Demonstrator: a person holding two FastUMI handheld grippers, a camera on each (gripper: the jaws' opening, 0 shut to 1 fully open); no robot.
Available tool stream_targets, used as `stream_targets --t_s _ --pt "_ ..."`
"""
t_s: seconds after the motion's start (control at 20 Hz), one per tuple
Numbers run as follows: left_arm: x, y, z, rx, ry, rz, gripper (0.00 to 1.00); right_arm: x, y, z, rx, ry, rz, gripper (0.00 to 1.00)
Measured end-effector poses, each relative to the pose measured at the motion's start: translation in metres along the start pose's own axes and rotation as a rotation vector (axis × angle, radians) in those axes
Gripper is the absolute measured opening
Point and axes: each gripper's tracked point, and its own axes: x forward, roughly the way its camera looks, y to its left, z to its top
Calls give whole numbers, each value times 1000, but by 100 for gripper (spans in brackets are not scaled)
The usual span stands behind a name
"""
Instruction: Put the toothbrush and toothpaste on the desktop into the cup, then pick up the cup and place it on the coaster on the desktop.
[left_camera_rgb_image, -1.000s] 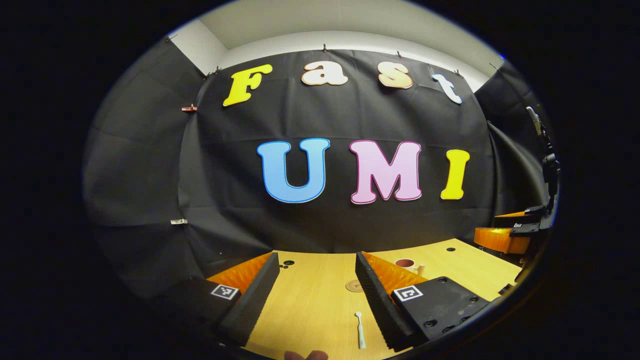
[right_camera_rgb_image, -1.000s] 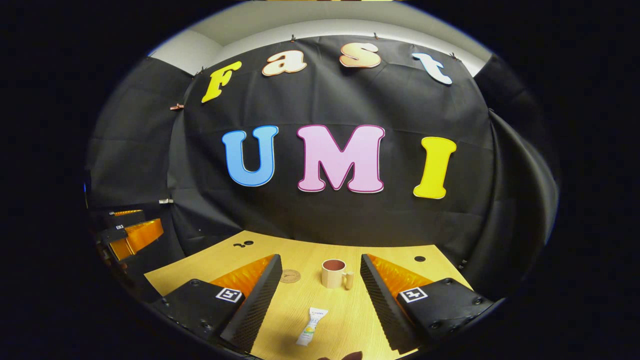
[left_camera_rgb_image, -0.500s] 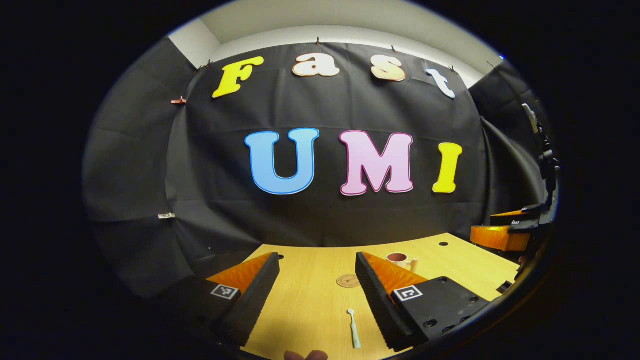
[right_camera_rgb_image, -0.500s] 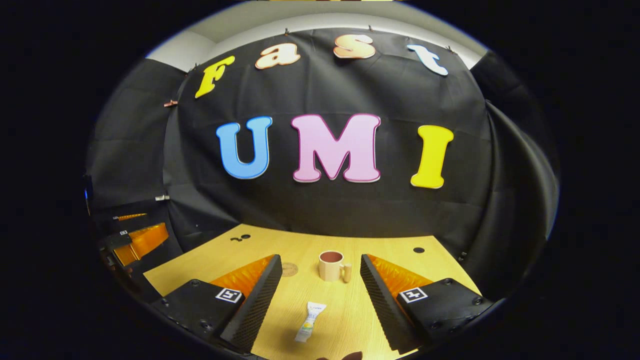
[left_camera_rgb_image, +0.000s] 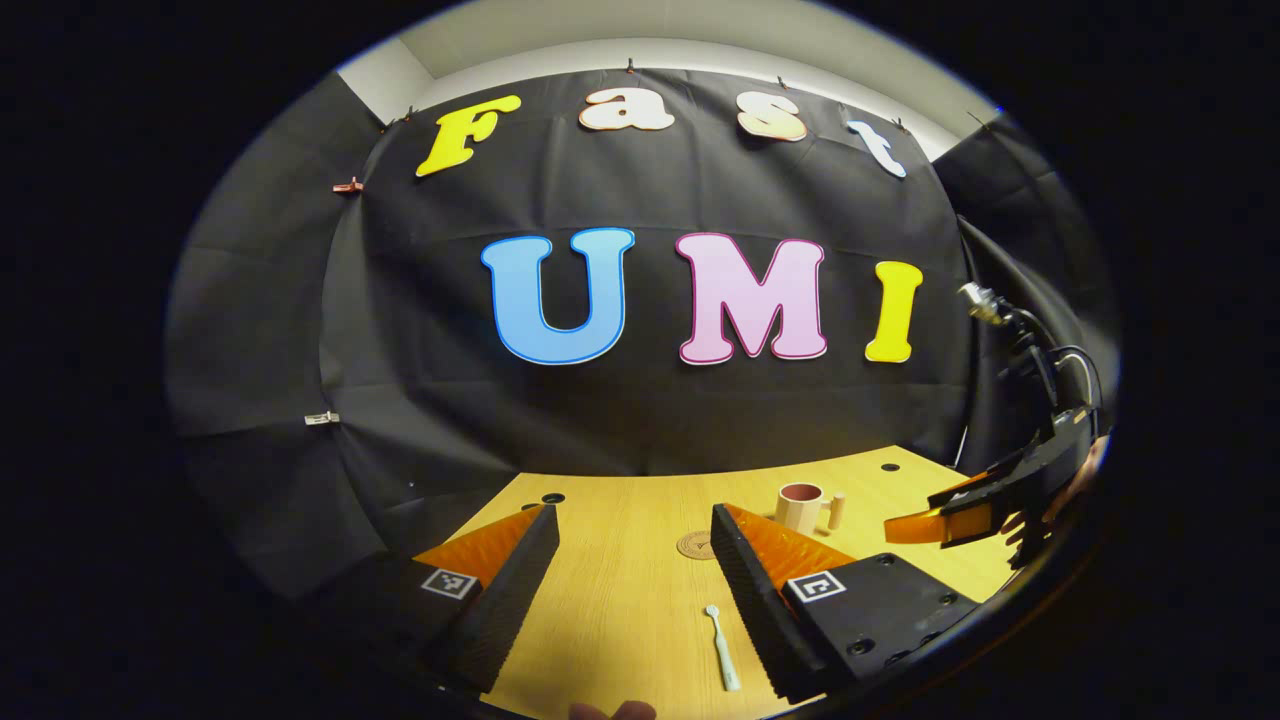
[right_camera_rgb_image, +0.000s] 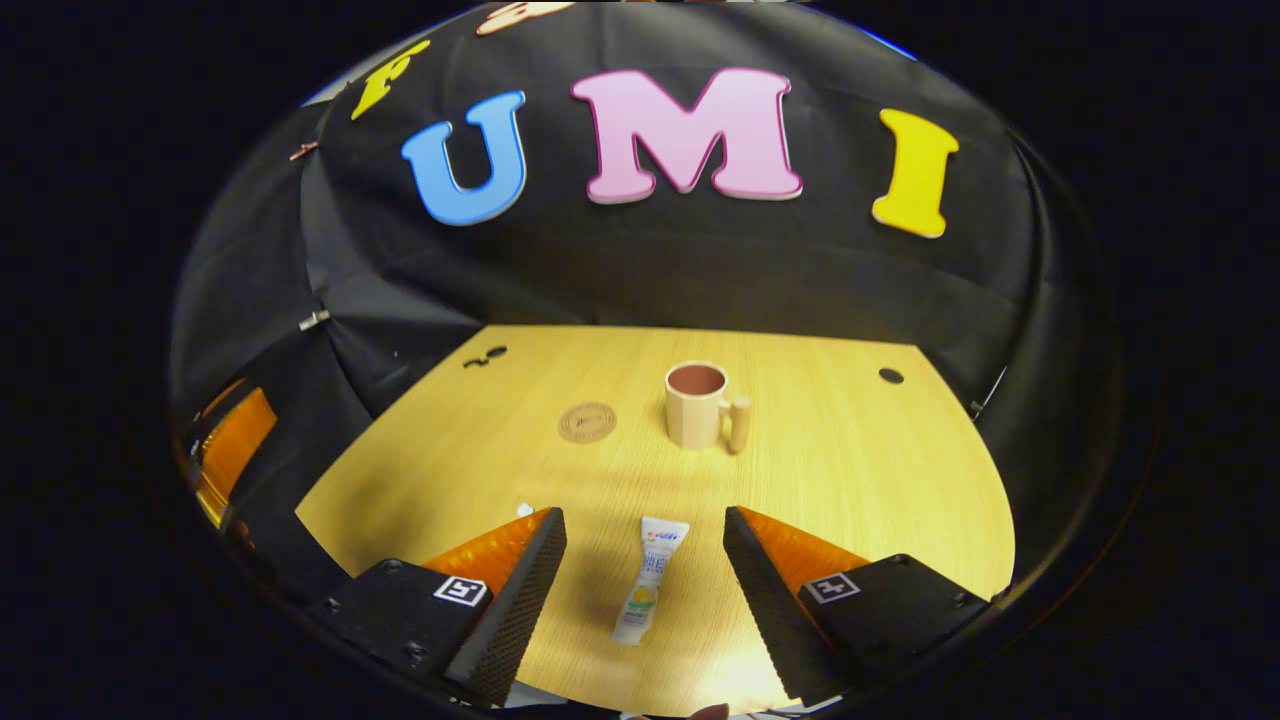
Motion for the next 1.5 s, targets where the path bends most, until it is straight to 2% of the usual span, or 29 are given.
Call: stream_targets --t_s 0.35,0.6,0.65,0.7,0.8,0.85,0.9,1.0,1.1,1.15,1.2,1.25,1.3,1.35,1.4,1.5 --pt "12 9 -30 -4 56 -7 97 68 -3 -65 75 315 -33 98" --pt "23 13 -46 -13 88 -1 97 98 -9 -92 57 445 -63 99" --pt "24 15 -48 -14 93 2 97 102 -10 -97 58 467 -67 92" --pt "25 15 -52 -16 99 3 97 105 -10 -102 58 489 -70 99" --pt "29 16 -56 -21 109 6 96 112 -9 -107 67 516 -73 96" --pt "30 17 -59 -22 117 9 97 115 -9 -110 73 530 -79 93" --pt "31 17 -62 -23 122 9 97 116 -11 -113 79 546 -92 84" --pt "34 17 -66 -25 133 11 97 120 -13 -118 93 572 -106 74" --pt "37 16 -67 -27 140 11 97 123 -15 -119 106 581 -114 67" --pt "38 15 -67 -28 146 10 97 124 -17 -119 116 585 -123 59" --pt "40 15 -70 -28 152 11 97 120 -16 -116 130 594 -127 40" --pt "41 13 -73 -30 160 10 97 122 -16 -118 137 599 -119 40" --pt "42 11 -76 -32 169 9 97 122 -18 -117 133 592 -115 31" --pt "43 8 -78 -34 179 7 97 121 -17 -118 129 588 -101 29" --pt "45 5 -82 -35 193 5 97 122 -14 -118 132 579 -83 17" --pt "48 -3 -95 -41 241 -10 97 118 -5 -115 174 546 -22 18"
